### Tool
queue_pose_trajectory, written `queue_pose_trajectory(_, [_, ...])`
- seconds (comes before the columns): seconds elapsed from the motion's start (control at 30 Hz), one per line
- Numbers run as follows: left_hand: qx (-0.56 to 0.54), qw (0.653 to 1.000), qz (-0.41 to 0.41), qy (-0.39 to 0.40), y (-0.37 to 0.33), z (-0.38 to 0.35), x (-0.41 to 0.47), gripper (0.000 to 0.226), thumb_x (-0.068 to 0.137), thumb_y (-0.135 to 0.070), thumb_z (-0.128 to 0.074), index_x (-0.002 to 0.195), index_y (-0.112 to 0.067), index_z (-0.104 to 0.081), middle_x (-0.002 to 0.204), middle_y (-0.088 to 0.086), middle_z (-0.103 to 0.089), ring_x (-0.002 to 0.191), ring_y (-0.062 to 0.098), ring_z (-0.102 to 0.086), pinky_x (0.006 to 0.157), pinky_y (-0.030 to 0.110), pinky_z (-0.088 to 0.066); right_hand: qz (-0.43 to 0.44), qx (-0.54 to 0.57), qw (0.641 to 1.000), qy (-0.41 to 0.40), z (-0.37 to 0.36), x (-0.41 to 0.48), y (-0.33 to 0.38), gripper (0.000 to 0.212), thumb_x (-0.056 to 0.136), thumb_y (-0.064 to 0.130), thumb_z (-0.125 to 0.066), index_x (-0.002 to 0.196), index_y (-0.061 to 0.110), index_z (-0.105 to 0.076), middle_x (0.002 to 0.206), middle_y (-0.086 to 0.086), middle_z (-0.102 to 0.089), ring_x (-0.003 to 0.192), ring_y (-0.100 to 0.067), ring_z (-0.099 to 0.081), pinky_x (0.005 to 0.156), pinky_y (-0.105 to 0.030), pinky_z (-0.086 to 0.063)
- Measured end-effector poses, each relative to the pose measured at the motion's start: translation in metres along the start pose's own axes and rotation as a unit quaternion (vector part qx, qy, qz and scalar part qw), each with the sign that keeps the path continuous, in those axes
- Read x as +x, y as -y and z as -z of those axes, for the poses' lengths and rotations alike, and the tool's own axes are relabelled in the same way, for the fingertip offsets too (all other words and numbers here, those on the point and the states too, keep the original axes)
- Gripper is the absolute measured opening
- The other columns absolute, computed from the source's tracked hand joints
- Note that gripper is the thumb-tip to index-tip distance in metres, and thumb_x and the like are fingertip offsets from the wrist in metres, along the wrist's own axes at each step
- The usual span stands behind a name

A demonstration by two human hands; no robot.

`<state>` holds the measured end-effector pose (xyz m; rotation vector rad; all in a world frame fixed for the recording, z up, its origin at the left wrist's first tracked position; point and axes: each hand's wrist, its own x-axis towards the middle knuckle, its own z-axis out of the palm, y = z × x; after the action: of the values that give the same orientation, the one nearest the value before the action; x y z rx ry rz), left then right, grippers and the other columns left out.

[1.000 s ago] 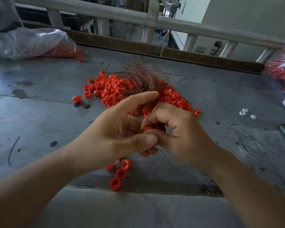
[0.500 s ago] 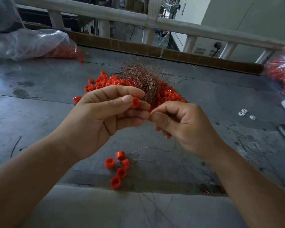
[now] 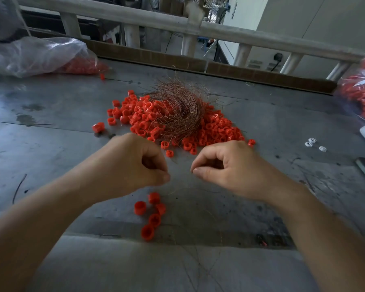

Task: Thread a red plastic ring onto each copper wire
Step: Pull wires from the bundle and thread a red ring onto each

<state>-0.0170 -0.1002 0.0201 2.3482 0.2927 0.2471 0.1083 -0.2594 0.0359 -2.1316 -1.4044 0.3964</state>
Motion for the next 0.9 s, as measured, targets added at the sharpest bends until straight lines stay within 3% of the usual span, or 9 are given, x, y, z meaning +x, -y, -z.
queue_pose_trajectory(0.13, [0.026, 0.998, 0.016, 0.058, 0.003, 0.000, 0.000, 0.015, 0.059, -0.035, -0.070, 0.066, -0.047, -0.065, 0.060, -0.024, -0.065, 0.058, -0.007, -0.060, 0.056, 0.009, -0.046, -0.002, -0.033, 0.998, 0.052, -0.006, 0.002, 0.003, 0.005, 0.082, 0.021, -0.066, 0.083, 0.019, -0.071, 0.065, 0.018, -0.057, 0.065, 0.013, -0.052, 0.059, -0.003, -0.038])
queue_pose_trajectory(0.27, [0.041, 0.996, 0.029, 0.079, 0.002, -0.001, 0.000, 0.008, 0.055, -0.049, -0.063, 0.062, -0.045, -0.066, 0.059, -0.025, -0.064, 0.057, -0.009, -0.059, 0.057, 0.009, -0.046, -0.005, -0.048, 0.995, 0.083, -0.008, 0.001, 0.004, 0.008, 0.083, 0.024, -0.064, 0.085, 0.019, -0.070, 0.067, 0.020, -0.055, 0.064, 0.016, -0.050, 0.059, -0.001, -0.037])
queue_pose_trajectory(0.37, [0.038, 0.997, 0.051, 0.051, 0.004, 0.000, 0.002, 0.015, 0.056, -0.051, -0.062, 0.056, -0.037, -0.067, 0.056, -0.022, -0.063, 0.053, -0.007, -0.058, 0.052, 0.009, -0.044, -0.012, -0.049, 0.995, 0.089, -0.007, 0.000, 0.002, 0.014, 0.083, 0.032, -0.063, 0.085, 0.020, -0.070, 0.069, 0.017, -0.059, 0.062, 0.009, -0.052, 0.059, -0.004, -0.039])
queue_pose_trajectory(0.5, [0.042, 0.992, 0.098, -0.070, 0.017, 0.009, 0.011, 0.024, 0.071, -0.025, -0.073, 0.049, -0.025, -0.064, 0.047, -0.017, -0.059, 0.047, -0.004, -0.053, 0.043, 0.008, -0.037, -0.017, -0.032, 0.997, 0.072, -0.005, 0.000, 0.002, 0.023, 0.079, 0.044, -0.062, 0.081, 0.022, -0.070, 0.068, 0.014, -0.061, 0.065, 0.008, -0.054, 0.059, -0.006, -0.040])
queue_pose_trajectory(0.57, [0.055, 0.976, 0.113, -0.176, 0.024, 0.014, 0.016, 0.021, 0.075, -0.015, -0.070, 0.058, -0.026, -0.065, 0.053, -0.013, -0.059, 0.054, 0.001, -0.053, 0.049, 0.016, -0.038, -0.014, -0.017, 0.998, 0.053, -0.004, -0.001, 0.003, 0.022, 0.078, 0.045, -0.062, 0.079, 0.023, -0.069, 0.067, 0.012, -0.062, 0.063, 0.008, -0.054, 0.057, -0.007, -0.040])
queue_pose_trajectory(0.63, [0.096, 0.955, 0.115, -0.255, 0.028, 0.018, 0.022, 0.011, 0.080, -0.012, -0.065, 0.081, -0.022, -0.068, 0.074, -0.008, -0.060, 0.070, 0.013, -0.055, 0.061, 0.025, -0.036, -0.009, -0.002, 0.999, 0.032, -0.003, -0.002, 0.004, 0.020, 0.079, 0.042, -0.063, 0.077, 0.023, -0.068, 0.065, 0.011, -0.062, 0.060, 0.009, -0.054, 0.055, -0.007, -0.039])
queue_pose_trajectory(0.67, [0.116, 0.950, 0.110, -0.270, 0.031, 0.019, 0.025, 0.017, 0.082, -0.011, -0.062, 0.095, -0.020, -0.068, 0.084, -0.003, -0.059, 0.078, 0.017, -0.054, 0.067, 0.026, -0.035, -0.007, 0.001, 1.000, 0.023, -0.003, -0.002, 0.005, 0.019, 0.079, 0.041, -0.063, 0.077, 0.023, -0.068, 0.064, 0.012, -0.062, 0.060, 0.008, -0.054, 0.055, -0.007, -0.039])
queue_pose_trajectory(0.77, [0.143, 0.955, 0.075, -0.248, 0.039, 0.017, 0.031, 0.037, 0.083, -0.006, -0.061, 0.118, -0.018, -0.061, 0.105, 0.003, -0.049, 0.090, 0.018, -0.048, 0.079, 0.027, -0.034, -0.003, 0.006, 1.000, 0.009, -0.003, -0.002, 0.006, 0.018, 0.079, 0.038, -0.064, 0.077, 0.021, -0.069, 0.063, 0.013, -0.061, 0.062, 0.008, -0.055, 0.056, -0.007, -0.040])
queue_pose_trajectory(0.9, [0.163, 0.962, 0.069, -0.206, 0.046, 0.011, 0.035, 0.037, 0.081, -0.007, -0.064, 0.117, -0.015, -0.063, 0.114, 0.011, -0.056, 0.102, 0.028, -0.052, 0.080, 0.027, -0.032, -0.002, 0.013, 1.000, -0.002, -0.002, -0.001, 0.006, 0.018, 0.080, 0.038, -0.064, 0.079, 0.020, -0.069, 0.068, 0.008, -0.064, 0.065, 0.000, -0.056, 0.060, -0.014, -0.046])
